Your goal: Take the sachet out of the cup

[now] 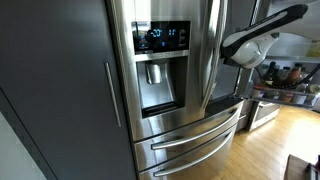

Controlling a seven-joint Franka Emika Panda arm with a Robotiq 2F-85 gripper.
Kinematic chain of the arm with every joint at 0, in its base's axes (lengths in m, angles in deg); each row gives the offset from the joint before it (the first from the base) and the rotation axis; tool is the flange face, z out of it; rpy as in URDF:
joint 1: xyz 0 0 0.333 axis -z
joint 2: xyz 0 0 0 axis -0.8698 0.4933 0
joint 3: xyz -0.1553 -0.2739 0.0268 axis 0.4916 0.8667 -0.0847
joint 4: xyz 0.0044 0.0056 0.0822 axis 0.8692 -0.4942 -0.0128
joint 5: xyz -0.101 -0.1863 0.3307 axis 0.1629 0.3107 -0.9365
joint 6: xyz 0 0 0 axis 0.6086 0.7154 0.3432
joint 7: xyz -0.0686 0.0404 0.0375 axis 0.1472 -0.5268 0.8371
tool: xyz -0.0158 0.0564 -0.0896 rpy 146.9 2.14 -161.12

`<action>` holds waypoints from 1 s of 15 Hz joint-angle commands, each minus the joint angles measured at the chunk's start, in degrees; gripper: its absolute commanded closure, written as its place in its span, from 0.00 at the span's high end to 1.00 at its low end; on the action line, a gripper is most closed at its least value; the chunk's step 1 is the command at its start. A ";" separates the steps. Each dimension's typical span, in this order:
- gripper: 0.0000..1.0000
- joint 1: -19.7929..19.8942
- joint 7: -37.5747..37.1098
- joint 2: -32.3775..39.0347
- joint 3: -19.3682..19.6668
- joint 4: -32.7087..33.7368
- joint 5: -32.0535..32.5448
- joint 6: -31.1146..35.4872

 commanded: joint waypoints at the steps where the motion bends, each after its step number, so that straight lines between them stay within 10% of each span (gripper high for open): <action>1: 1.00 0.50 -11.47 1.29 0.90 -0.91 8.61 0.46; 5: 1.00 3.01 -16.50 3.23 4.08 -3.28 16.45 2.15; 15: 1.00 2.97 -10.65 4.29 5.64 -2.38 12.18 1.41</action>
